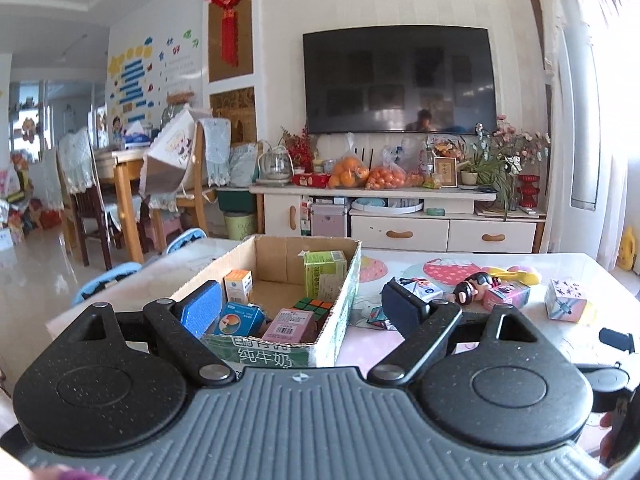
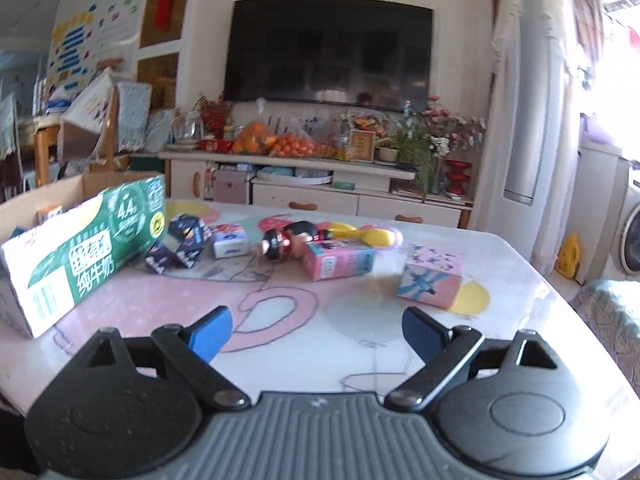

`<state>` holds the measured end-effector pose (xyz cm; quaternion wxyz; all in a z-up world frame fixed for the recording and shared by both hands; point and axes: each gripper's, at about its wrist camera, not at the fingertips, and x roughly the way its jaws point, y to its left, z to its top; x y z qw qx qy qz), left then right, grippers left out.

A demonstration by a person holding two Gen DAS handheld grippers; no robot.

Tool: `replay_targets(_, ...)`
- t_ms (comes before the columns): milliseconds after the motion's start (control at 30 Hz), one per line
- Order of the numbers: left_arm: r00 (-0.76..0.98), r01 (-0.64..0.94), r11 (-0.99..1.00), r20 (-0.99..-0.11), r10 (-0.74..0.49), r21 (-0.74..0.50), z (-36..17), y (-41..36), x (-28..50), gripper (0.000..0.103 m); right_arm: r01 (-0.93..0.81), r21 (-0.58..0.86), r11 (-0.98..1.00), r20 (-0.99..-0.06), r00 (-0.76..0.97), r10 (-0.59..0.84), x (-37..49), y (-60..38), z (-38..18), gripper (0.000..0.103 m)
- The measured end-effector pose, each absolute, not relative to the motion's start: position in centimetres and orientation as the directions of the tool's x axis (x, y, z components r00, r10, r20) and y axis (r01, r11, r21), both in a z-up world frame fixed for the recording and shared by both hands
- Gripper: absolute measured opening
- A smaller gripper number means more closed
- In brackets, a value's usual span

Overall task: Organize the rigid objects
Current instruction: 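Move left tool to the blue space-print cube while right tool approaches the pink cube box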

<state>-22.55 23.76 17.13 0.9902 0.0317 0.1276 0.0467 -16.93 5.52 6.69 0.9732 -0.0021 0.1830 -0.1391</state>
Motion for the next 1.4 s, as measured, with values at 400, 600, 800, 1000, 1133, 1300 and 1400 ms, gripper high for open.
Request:
replay_targets(400, 0.96, 0.017, 0.986, -0.277, 0.03, 0.167, 15.7, 19.0, -21.9, 0.103, 0.373, -0.021, 0.927, -0.344, 0.868, -0.357, -17.8, 1.2, 7.0, 0.097)
replay_targets(600, 0.95, 0.043, 0.983, -0.311, 0.014, 0.177, 13.4, 17.4, -20.5, 0.103, 0.392, 0.005, 0.92, -0.357, 0.86, -0.365, -17.0, -0.6, 6.7, 0.099)
replay_targets(800, 0.931, 0.069, 0.979, -0.364, 0.005, 0.19, 11.3, 16.0, -15.8, 0.103, 0.425, 0.066, 0.903, -0.37, 0.851, -0.373, -15.8, -3.1, 6.4, 0.102)
replay_targets(1000, 0.914, 0.065, 0.98, -0.406, 0.018, 0.189, 9.0, 15.0, -9.2, 0.103, 0.438, 0.05, 0.898, -0.408, 0.829, -0.382, -13.2, -5.2, 5.8, 0.102)
replay_targets(1133, 0.909, 0.06, 0.98, -0.416, 0.025, 0.189, 7.8, 14.5, -5.3, 0.103, 0.433, 0.055, 0.9, -0.429, 0.824, -0.371, -11.6, -6.2, 5.4, 0.102)
replay_targets(1300, 0.896, 0.05, 0.981, -0.442, 0.04, 0.19, 6.5, 14.3, -0.7, 0.103, 0.434, 0.037, 0.9, -0.449, 0.812, -0.373, -9.1, -7.3, 5.1, 0.102)
replay_targets(1400, 0.884, 0.054, 0.977, -0.464, 0.049, 0.206, 5.6, 14.2, 1.3, 0.103, 0.436, 0.039, 0.899, -0.458, 0.808, -0.371, -7.8, -8.0, 5.0, 0.102)
